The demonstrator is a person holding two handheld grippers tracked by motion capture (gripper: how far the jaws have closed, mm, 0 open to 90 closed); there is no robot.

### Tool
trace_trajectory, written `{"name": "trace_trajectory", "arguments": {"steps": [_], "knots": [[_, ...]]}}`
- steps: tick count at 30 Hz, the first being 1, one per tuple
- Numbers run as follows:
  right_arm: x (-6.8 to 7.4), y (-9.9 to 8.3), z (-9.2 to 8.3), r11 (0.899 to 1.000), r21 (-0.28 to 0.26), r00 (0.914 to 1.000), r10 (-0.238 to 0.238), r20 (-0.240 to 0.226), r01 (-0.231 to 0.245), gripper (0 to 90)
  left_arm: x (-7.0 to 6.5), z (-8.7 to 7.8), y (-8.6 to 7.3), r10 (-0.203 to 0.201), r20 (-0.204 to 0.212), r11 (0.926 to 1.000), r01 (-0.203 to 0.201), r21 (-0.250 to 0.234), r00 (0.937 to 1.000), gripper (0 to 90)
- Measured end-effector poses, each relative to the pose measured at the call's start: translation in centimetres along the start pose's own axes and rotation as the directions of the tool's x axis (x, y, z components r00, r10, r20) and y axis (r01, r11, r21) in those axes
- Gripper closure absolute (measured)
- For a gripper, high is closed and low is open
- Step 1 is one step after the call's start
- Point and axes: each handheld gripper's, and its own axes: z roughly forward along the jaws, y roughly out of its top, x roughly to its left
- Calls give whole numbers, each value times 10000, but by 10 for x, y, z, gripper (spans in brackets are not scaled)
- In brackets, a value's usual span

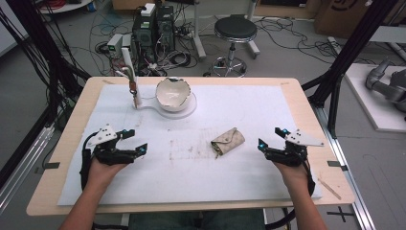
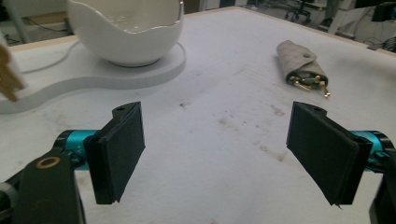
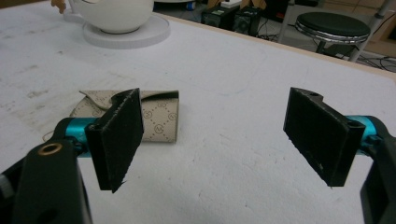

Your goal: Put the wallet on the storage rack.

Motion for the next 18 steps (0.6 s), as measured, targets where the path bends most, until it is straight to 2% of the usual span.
{"name": "trace_trajectory", "arguments": {"steps": [3,5,8,11,18], "knots": [[-1,-2,1,9999,136,10000,-60,17,60,207,-3,12,5,163,341,9995,-172,259,9993,192],[-1,-4,-1,9998,213,10000,-51,84,49,207,-5,18,9,79,464,9996,-91,261,9989,191],[-2,-5,-4,9998,169,10000,-39,86,38,207,-10,29,16,167,545,9993,-185,332,9984,189],[-4,-7,-4,9997,248,10000,-60,58,59,207,-16,42,23,410,645,9976,-445,540,9971,189],[-7,-10,-5,9993,369,9999,-83,97,79,207,-32,76,36,442,1002,9965,-510,668,9940,185]]}}
